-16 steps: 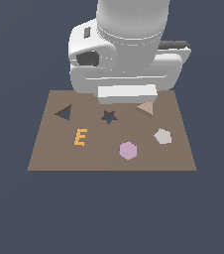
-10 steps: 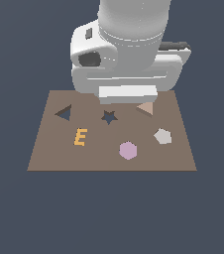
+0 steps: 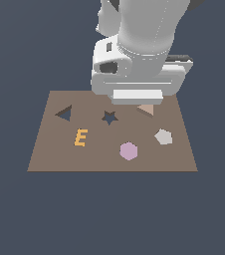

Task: Insert a designated object into the corresponding slot on a board.

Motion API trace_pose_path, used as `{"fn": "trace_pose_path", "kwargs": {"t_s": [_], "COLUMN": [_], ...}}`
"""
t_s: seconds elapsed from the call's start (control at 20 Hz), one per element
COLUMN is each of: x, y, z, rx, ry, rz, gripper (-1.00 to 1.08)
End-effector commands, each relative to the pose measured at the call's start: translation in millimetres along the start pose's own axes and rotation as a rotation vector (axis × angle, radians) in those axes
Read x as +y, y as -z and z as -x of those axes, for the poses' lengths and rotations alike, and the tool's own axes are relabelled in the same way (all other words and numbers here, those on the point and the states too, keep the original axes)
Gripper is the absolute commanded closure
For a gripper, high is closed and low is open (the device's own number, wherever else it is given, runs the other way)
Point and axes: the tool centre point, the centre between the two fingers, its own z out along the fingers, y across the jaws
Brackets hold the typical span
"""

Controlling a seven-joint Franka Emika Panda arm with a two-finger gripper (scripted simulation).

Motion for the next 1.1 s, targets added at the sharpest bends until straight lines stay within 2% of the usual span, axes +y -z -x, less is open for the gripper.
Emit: {"fn": "trace_pose_path", "kwargs": {"t_s": [0.0, 0.5, 1.05], "x": [-12, -52, -60], "y": [-15, -63, -75], "z": [9, 34, 37], "rx": [0.003, 0.015, 0.016], "ry": [-0.021, -0.092, -0.103], "rz": [-0.001, -0.004, -0.004], "gripper": [-0.92, -0.92, -0.92]}}
